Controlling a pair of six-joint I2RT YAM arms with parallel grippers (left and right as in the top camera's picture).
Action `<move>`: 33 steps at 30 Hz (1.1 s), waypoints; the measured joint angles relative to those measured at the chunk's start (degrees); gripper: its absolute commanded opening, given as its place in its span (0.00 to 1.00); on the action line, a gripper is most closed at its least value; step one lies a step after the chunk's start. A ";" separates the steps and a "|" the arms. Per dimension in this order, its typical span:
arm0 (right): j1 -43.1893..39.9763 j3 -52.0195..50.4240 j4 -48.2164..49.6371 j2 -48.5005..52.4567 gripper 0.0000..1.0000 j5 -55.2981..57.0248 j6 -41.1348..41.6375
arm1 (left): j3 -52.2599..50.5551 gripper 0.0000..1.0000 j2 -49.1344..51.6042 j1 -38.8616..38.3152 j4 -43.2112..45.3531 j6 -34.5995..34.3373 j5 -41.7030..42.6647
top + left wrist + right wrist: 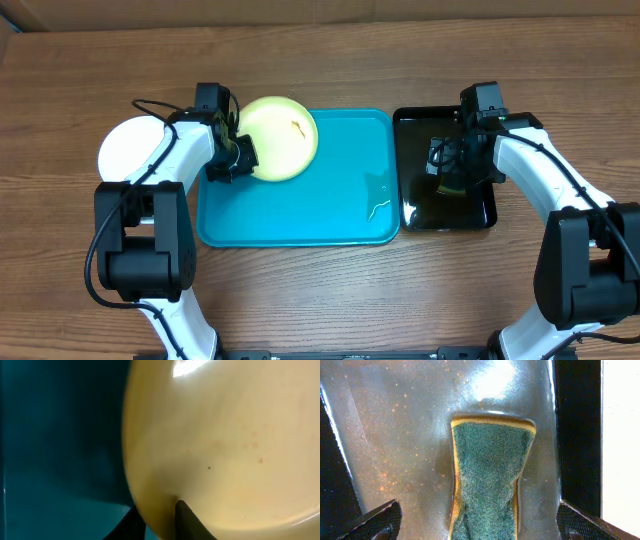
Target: Clean dirty plates on tray and stack at the side
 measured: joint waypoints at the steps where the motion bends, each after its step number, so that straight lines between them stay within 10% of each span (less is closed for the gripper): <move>1: 0.00 0.00 0.00 0.00 1.00 0.02 0.00 | -0.02 0.18 0.00 0.00 -0.76 0.02 0.00; 14: 0.00 0.00 0.00 0.00 1.00 0.02 -0.02 | -0.20 0.43 0.00 -2.64 -10.97 -0.04 -0.28; 33: 0.00 0.00 0.04 0.00 1.00 0.00 0.00 | 4.98 0.49 -0.24 -3.72 -3.08 4.24 -5.11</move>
